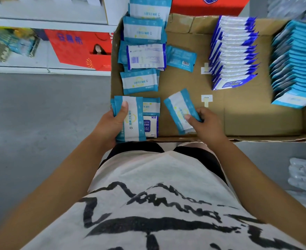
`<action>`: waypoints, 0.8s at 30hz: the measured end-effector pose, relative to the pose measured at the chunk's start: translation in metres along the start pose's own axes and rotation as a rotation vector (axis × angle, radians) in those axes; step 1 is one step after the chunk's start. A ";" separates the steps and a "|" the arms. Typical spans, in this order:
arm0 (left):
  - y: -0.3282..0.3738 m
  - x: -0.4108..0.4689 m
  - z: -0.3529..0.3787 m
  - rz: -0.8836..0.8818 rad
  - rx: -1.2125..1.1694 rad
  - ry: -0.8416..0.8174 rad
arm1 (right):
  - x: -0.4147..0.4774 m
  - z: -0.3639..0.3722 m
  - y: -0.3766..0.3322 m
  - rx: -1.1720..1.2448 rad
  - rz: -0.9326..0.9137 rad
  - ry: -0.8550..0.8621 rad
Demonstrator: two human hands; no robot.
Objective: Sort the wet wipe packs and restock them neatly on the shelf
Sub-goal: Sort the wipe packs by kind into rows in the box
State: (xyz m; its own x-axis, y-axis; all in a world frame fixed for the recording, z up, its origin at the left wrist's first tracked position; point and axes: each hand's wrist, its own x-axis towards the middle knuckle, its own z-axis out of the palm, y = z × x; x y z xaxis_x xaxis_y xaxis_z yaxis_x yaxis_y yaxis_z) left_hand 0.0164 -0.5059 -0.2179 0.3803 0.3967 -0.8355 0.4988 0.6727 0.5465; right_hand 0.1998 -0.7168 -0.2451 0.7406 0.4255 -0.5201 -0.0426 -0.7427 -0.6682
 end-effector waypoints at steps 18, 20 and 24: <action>-0.030 -0.004 -0.007 -0.017 -0.266 0.120 | -0.009 0.079 -0.066 0.042 -0.023 -0.275; -0.034 -0.005 -0.019 -0.025 -0.298 0.190 | 0.011 0.086 -0.066 -0.018 -0.018 -0.237; -0.039 -0.009 -0.041 -0.044 -0.347 0.264 | 0.053 0.099 -0.070 -0.055 0.104 -0.193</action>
State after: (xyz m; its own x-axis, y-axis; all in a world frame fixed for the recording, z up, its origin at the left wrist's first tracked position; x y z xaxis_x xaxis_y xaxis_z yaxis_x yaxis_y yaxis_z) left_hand -0.0385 -0.5107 -0.2341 0.1296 0.4792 -0.8681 0.2018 0.8444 0.4963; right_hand 0.1761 -0.5907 -0.2785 0.5918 0.4326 -0.6802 -0.0715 -0.8123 -0.5788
